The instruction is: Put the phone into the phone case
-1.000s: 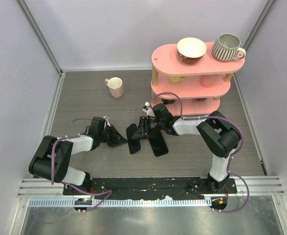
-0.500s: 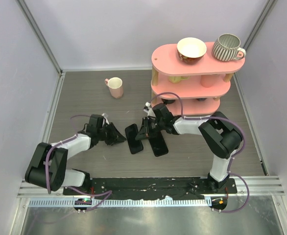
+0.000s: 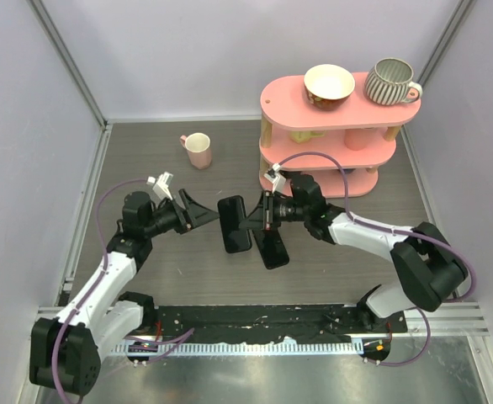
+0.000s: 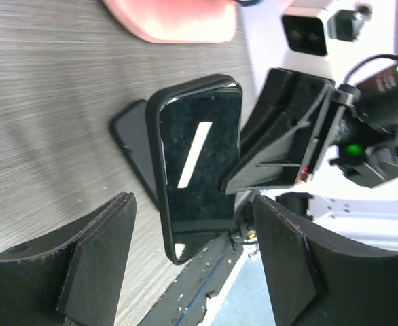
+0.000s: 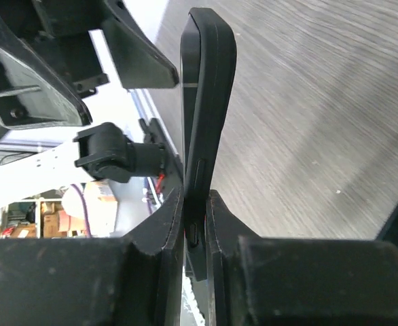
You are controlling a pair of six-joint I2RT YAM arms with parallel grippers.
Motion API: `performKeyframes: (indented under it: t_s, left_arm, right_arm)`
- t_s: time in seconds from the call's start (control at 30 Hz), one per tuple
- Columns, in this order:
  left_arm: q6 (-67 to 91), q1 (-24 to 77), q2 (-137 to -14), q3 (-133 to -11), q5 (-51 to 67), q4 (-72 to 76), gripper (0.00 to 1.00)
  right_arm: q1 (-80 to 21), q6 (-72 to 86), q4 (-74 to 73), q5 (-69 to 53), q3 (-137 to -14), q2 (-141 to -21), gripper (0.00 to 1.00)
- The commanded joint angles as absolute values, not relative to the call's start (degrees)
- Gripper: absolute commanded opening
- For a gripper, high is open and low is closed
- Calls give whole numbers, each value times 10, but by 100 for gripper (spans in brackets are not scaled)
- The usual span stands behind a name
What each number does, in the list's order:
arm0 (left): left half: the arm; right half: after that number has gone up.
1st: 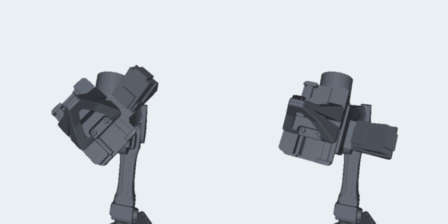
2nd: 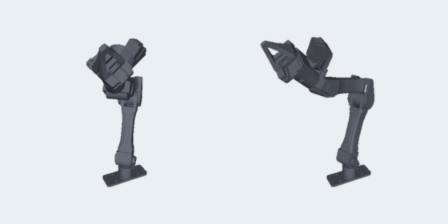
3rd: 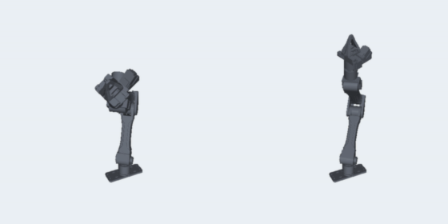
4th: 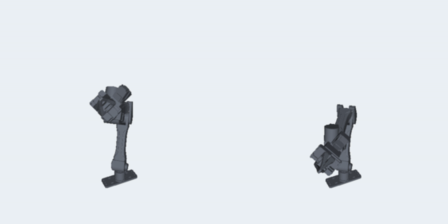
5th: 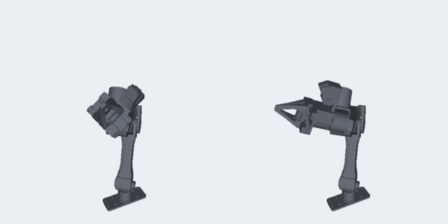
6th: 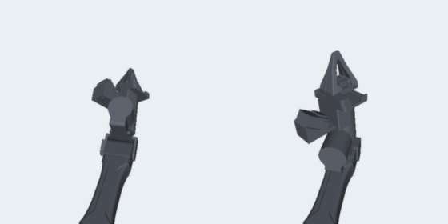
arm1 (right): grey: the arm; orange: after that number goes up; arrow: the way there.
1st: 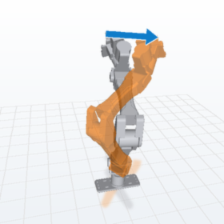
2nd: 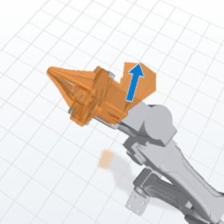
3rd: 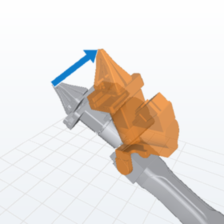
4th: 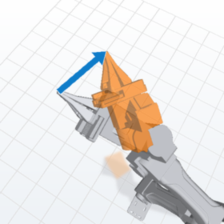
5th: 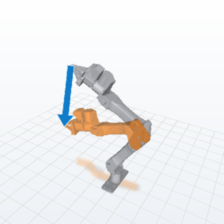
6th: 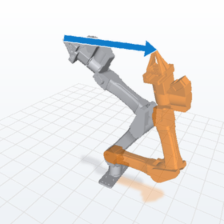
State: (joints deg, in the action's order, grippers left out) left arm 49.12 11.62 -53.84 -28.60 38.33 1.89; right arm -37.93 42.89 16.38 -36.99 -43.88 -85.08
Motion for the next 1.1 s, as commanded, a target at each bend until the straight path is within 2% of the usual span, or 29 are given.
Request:
performKeyframes:
  t_s: [0.0,0.2,0.3,0.33,0.43,0.57,0.67,0.7,0.73,0.8,0.87,0.9,0.93,1.0,1.07]
  left_arm:
    - [568,116,-512,-240,493,206,75]
    - [610,149,-538,-238,514,286,76]
    - [628,171,-559,-238,514,319,70]
    - [643,174,-565,-234,512,332,62]
    - [684,176,-577,-218,514,404,47]
    - [697,182,-589,-219,524,450,35]
    - [707,191,-602,-218,530,473,26]
    - [714,192,-604,-213,530,484,22]
    - [723,192,-606,-209,529,499,15]
    - [750,192,-612,-201,525,547,10]
    - [756,192,-613,-204,525,562,0]
    - [758,192,-613,-209,526,563,0]
    - [758,192,-611,-212,526,564,0]
    - [756,192,-605,-215,523,564,0]
    - [755,192,-594,-218,513,563,0]
  right_arm:
    - [-377,509,341,-430,-414,-796,1]
    - [-377,578,455,-456,-391,-782,1]
    - [-377,603,488,-458,-381,-780,2]
    - [-378,605,487,-459,-381,-779,4]
    - [-378,600,481,-465,-377,-778,10]
    - [-378,573,437,-469,-377,-768,14]
    - [-378,571,439,-475,-375,-766,23]
    - [-378,577,448,-484,-374,-766,32]
    - [-378,586,462,-487,-370,-771,36]
    - [-378,622,518,-497,-358,-774,46]
    - [-378,644,566,-504,-351,-780,53]
    - [-378,659,578,-508,-342,-780,61]
    - [-378,664,587,-511,-337,-779,65]
    - [-378,661,595,-515,-325,-774,70]
    - [-378,657,594,-521,-315,-772,70]
